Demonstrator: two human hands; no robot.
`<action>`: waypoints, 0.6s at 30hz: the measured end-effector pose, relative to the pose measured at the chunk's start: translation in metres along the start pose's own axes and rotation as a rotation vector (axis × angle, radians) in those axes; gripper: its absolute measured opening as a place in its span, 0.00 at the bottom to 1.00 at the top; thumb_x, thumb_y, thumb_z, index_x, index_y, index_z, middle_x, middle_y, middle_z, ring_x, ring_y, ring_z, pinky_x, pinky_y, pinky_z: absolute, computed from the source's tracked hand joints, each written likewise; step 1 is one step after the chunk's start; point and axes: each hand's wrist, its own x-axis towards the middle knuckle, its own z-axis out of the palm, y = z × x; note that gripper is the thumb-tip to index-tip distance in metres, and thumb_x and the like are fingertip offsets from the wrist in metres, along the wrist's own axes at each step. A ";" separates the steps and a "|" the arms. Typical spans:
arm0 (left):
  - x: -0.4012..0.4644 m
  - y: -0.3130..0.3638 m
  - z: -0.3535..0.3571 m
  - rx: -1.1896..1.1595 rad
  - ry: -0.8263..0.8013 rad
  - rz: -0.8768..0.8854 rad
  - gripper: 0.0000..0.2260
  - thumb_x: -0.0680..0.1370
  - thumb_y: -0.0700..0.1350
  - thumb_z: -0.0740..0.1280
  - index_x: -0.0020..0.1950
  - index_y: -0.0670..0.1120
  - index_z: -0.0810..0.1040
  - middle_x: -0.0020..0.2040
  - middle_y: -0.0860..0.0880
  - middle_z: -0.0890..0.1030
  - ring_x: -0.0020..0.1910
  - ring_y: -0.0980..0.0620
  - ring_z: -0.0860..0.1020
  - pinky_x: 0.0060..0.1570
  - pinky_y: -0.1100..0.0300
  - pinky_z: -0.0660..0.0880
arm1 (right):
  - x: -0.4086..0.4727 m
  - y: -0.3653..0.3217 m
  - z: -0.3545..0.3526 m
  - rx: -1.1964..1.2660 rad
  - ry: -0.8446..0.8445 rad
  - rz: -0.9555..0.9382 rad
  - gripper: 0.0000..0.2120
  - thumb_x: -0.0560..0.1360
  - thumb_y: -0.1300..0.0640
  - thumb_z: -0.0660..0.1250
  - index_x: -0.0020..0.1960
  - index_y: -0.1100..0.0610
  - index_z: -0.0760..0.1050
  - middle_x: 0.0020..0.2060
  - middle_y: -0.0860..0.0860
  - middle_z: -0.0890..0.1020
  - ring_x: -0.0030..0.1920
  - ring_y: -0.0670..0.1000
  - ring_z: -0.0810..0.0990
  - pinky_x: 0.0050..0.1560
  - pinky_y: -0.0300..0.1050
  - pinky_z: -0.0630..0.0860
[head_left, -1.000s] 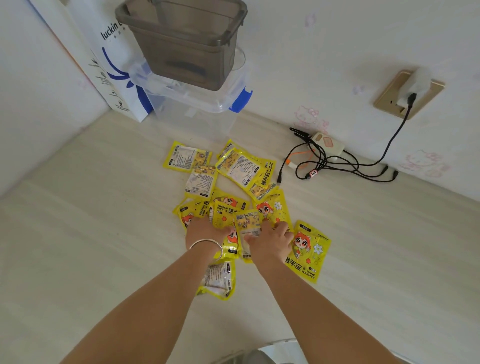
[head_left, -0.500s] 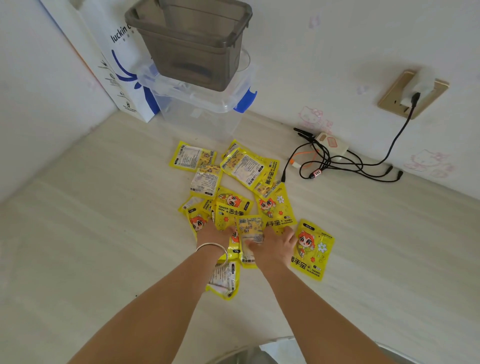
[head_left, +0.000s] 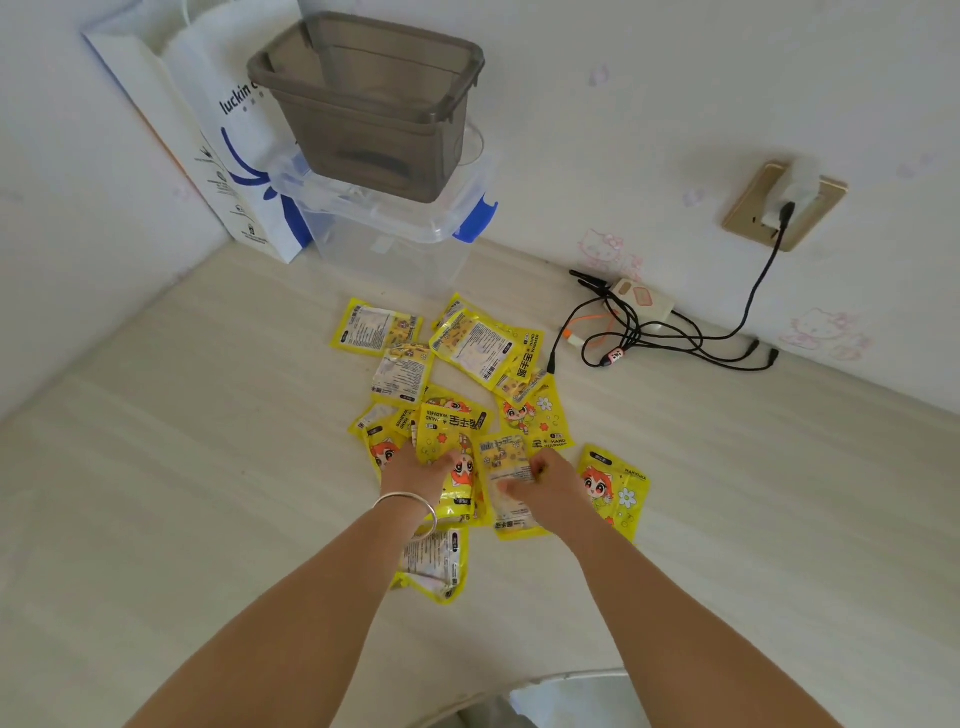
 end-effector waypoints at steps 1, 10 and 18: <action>-0.001 0.001 -0.003 -0.046 0.006 -0.004 0.20 0.73 0.52 0.70 0.61 0.43 0.76 0.57 0.43 0.81 0.57 0.41 0.78 0.57 0.50 0.74 | -0.001 0.004 -0.006 0.068 0.012 -0.002 0.17 0.71 0.52 0.73 0.37 0.52 0.63 0.36 0.50 0.74 0.34 0.50 0.71 0.33 0.43 0.67; -0.021 0.029 0.001 -0.251 -0.204 0.027 0.21 0.76 0.48 0.67 0.68 0.43 0.71 0.65 0.46 0.76 0.62 0.44 0.75 0.59 0.54 0.70 | -0.025 0.028 -0.052 0.912 0.059 0.159 0.11 0.76 0.61 0.66 0.57 0.58 0.71 0.45 0.56 0.81 0.38 0.56 0.81 0.39 0.52 0.80; -0.076 0.048 0.065 -0.157 -0.589 0.174 0.09 0.75 0.41 0.68 0.55 0.46 0.73 0.50 0.50 0.75 0.55 0.52 0.75 0.45 0.61 0.67 | -0.080 0.087 -0.074 1.272 0.291 0.099 0.16 0.78 0.59 0.64 0.65 0.53 0.71 0.48 0.54 0.81 0.41 0.53 0.81 0.33 0.43 0.77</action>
